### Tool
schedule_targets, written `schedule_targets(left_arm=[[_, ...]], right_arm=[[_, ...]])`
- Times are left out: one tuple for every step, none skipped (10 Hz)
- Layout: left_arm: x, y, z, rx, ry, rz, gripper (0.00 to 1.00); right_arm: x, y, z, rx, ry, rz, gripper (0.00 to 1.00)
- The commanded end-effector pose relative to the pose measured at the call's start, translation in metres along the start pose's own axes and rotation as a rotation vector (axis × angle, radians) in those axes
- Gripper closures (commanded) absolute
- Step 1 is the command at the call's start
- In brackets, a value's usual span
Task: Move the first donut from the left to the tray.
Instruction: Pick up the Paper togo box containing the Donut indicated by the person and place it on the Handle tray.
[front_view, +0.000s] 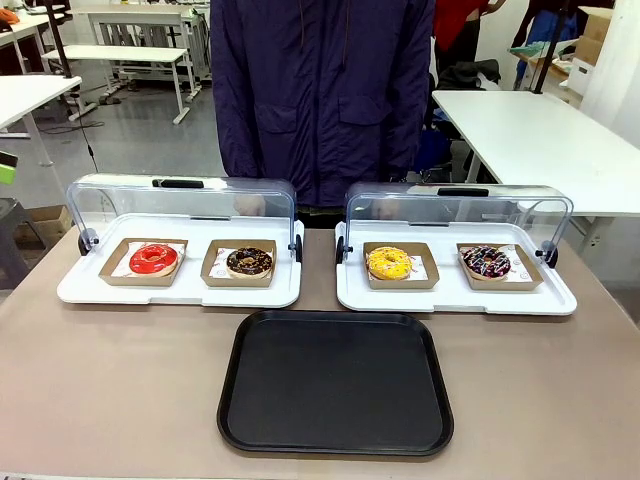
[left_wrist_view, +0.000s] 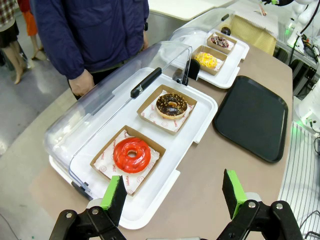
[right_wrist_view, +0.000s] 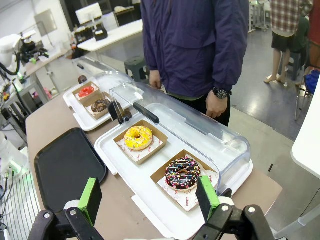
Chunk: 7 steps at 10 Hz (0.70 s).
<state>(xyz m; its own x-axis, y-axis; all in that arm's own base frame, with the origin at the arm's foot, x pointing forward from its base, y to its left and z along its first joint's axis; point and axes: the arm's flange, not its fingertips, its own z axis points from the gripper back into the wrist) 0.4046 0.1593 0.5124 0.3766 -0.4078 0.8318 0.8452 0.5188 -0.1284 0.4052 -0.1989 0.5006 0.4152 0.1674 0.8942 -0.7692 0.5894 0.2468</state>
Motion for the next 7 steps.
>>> schedule_targets(left_arm=[[0.0005,-0.0005,0.0005,-0.008,-0.007,-0.011,0.00],[0.0005,-0.0005,0.0005,-0.008,-0.007,-0.011,0.00],[0.0005,-0.0005,0.0005,-0.008,-0.007,-0.011,0.00],[0.0005,-0.0005,0.0005,-0.008,-0.007,-0.011,0.00],[0.0005,-0.0005,0.0005,-0.008,-0.007,-0.011,0.00],[0.0005,-0.0005,0.0005,-0.008,-0.007,-0.011,0.00],[0.0005,-0.0005,0.0005,-0.008,-0.007,-0.011,0.00]], right_arm=[[0.0001,0.0021,-0.0017,0.001,-0.018,0.011,0.00],[0.0001,0.0021,-0.0017,0.001,-0.018,0.011,0.00],[0.0001,0.0021,-0.0017,0.001,-0.018,0.011,0.00],[0.0001,0.0021,-0.0017,0.001,-0.018,0.011,0.00],[0.0001,0.0021,-0.0017,0.001,-0.018,0.011,0.00],[0.0001,0.0021,-0.0017,0.001,-0.018,0.011,0.00],[0.0001,0.0021,-0.0017,0.001,-0.018,0.011,0.00]])
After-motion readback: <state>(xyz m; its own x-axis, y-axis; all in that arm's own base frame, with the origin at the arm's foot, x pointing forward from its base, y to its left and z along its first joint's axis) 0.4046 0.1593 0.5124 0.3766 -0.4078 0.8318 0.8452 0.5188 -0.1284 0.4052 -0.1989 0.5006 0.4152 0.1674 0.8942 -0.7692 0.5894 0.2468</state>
